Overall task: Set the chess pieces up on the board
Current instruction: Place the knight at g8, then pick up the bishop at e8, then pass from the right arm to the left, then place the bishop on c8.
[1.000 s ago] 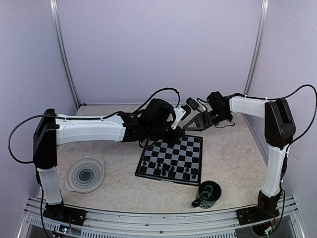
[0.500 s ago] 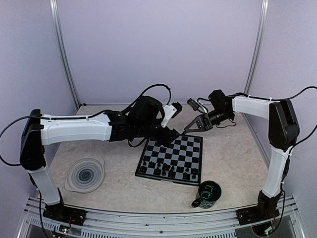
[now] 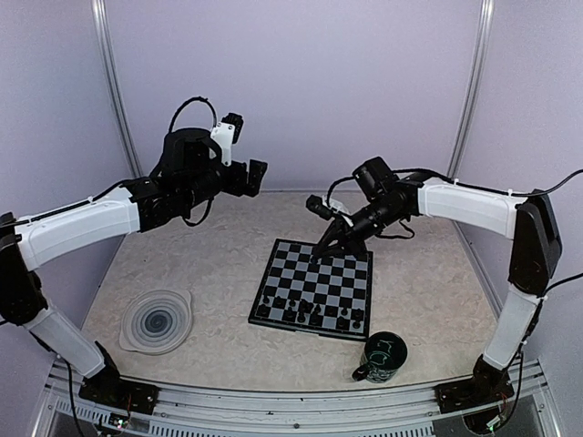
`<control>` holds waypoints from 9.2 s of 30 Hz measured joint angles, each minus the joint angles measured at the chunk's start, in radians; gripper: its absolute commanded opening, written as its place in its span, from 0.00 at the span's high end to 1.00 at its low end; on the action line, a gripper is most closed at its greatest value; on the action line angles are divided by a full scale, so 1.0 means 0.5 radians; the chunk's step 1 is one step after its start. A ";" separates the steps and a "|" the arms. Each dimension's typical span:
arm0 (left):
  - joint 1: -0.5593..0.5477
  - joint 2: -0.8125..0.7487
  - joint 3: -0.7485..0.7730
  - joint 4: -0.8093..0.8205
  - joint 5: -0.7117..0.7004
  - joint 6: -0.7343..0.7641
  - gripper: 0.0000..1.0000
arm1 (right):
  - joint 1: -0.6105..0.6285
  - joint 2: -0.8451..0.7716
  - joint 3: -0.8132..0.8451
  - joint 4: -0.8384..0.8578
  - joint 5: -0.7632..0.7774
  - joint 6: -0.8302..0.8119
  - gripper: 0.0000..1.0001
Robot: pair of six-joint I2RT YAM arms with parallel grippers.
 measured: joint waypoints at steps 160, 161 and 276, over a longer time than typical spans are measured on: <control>-0.027 -0.211 -0.334 0.134 -0.044 0.057 0.01 | 0.414 0.797 0.547 -0.509 1.189 -0.222 0.81; -0.027 -0.211 -0.334 0.134 -0.038 0.057 0.01 | 0.411 0.795 0.544 -0.504 1.184 -0.224 0.82; -0.676 0.938 0.425 -0.920 1.000 -0.289 0.94 | -0.566 0.132 -0.024 0.033 0.005 -0.056 0.01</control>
